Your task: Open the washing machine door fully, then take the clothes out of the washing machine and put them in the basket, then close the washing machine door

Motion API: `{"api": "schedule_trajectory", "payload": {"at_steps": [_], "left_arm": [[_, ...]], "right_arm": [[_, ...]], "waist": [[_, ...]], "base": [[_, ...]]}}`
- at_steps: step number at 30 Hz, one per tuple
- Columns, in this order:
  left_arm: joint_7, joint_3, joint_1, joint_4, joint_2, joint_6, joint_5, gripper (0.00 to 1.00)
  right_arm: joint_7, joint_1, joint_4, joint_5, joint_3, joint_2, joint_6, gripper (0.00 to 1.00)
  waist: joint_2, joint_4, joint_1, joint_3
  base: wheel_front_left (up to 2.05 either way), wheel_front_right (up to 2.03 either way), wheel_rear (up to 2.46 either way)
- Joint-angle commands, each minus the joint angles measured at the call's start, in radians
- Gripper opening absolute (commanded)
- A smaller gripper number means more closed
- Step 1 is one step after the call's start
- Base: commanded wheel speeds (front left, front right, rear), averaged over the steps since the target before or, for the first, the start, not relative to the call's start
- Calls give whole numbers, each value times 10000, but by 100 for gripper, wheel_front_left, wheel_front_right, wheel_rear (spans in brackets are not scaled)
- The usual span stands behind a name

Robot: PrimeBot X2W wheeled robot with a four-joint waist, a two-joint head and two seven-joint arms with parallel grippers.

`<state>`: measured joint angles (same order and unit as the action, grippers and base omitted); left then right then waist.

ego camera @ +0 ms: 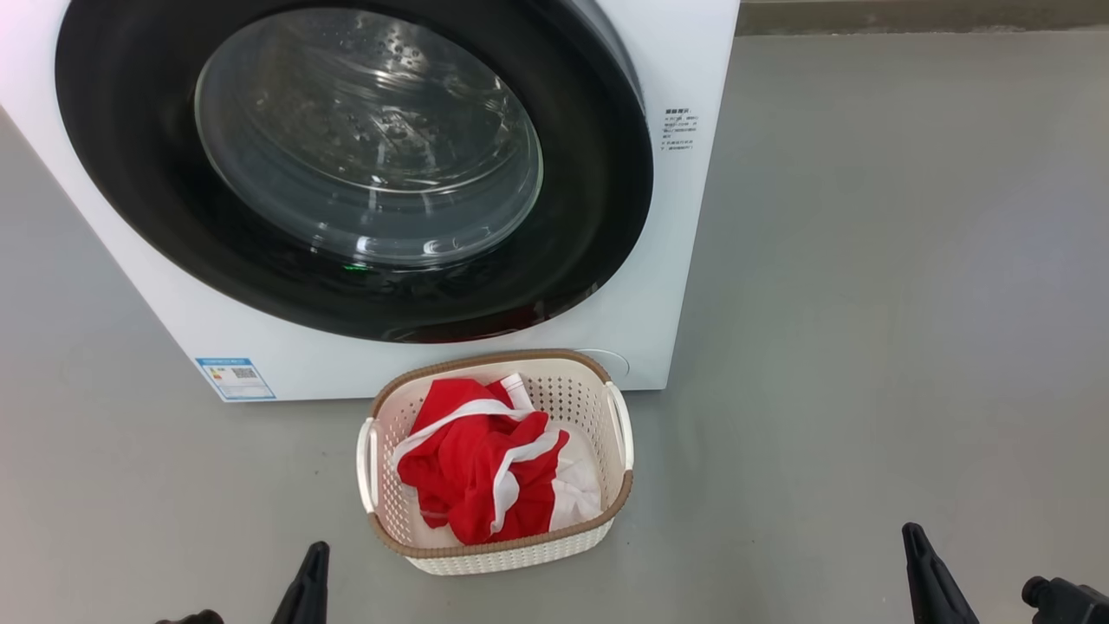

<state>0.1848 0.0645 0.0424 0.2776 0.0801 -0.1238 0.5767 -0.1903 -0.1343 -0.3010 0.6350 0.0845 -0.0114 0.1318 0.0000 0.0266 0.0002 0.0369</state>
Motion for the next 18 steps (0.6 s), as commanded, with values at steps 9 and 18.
{"api": "schedule_trajectory", "payload": {"at_steps": [9, 18], "left_arm": [[-252, -274, -388, -222, 84, -20, 1070, 0], [-496, -391, -495, -235, 69, -25, 2009, 0]], "right_arm": [[309, 579, 284, 1072, 13, -185, -3, 0], [567, 760, 312, 1938, 27, -215, -4, 0]], "waist": [[0, -24, -2, -31], [0, -48, -2, -61]], "base": [[0, 0, 0], [0, 0, 0]]}}
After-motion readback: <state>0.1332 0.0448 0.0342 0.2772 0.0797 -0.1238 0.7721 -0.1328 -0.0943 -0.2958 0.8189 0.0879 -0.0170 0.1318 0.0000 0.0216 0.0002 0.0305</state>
